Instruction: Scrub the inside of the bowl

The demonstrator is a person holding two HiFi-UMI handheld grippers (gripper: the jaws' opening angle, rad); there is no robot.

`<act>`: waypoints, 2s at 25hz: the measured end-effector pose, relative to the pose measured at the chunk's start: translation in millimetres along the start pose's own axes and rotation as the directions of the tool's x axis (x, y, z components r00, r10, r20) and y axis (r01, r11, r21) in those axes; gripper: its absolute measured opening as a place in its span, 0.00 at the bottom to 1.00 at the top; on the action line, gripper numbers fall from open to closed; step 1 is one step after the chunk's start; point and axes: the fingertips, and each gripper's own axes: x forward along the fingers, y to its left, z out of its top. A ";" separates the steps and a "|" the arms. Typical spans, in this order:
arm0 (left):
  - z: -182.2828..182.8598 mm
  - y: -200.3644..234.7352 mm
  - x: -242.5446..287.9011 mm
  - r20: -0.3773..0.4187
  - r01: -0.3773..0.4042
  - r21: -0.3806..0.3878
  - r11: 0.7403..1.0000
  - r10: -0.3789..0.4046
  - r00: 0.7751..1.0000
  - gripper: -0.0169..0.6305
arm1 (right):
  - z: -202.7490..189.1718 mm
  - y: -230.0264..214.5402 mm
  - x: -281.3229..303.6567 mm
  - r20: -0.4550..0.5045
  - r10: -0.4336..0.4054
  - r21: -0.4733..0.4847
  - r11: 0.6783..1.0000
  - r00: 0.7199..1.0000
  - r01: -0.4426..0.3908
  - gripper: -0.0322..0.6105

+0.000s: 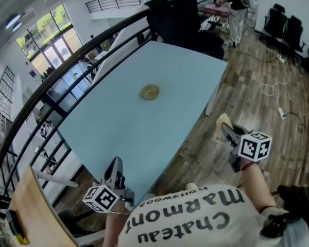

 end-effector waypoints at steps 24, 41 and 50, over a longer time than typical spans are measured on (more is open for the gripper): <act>7.1 -2.2 142.1 0.010 -0.090 -0.018 0.996 0.090 0.996 0.03 | 51.6 -81.9 103.4 -0.098 0.085 -0.021 0.996 0.992 -0.087 0.15; 3.5 30.7 149.3 -0.015 -0.185 -0.044 0.982 0.185 0.983 0.03 | 30.3 -70.9 161.5 -0.226 0.178 0.022 0.984 0.958 -0.177 0.15; 17.6 46.0 201.2 0.027 -0.112 -0.021 0.994 0.112 0.993 0.03 | 42.2 -82.9 182.7 -0.238 0.134 -0.021 0.989 0.962 -0.143 0.15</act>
